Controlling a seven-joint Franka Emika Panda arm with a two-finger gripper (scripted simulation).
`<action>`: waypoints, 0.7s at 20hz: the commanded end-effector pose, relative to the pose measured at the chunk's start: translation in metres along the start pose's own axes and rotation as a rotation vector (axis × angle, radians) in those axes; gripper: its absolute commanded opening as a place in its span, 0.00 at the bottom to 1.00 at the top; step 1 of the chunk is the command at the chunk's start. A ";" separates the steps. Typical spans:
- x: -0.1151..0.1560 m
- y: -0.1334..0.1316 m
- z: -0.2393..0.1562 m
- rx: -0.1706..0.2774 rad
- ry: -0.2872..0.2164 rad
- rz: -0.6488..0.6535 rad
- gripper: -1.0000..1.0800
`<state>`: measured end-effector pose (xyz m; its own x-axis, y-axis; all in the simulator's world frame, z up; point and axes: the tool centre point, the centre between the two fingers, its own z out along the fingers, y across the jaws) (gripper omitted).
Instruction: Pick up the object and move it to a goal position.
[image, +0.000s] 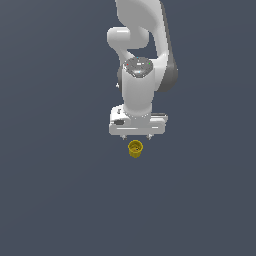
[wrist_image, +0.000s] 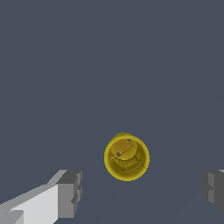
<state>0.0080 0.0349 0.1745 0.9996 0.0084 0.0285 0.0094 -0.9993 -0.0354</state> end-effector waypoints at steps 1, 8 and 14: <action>0.000 0.000 0.000 0.000 0.000 0.000 0.96; 0.005 0.009 -0.003 0.016 0.006 0.038 0.96; 0.006 0.013 -0.005 0.022 0.008 0.055 0.96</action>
<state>0.0143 0.0217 0.1793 0.9983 -0.0463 0.0344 -0.0442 -0.9973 -0.0584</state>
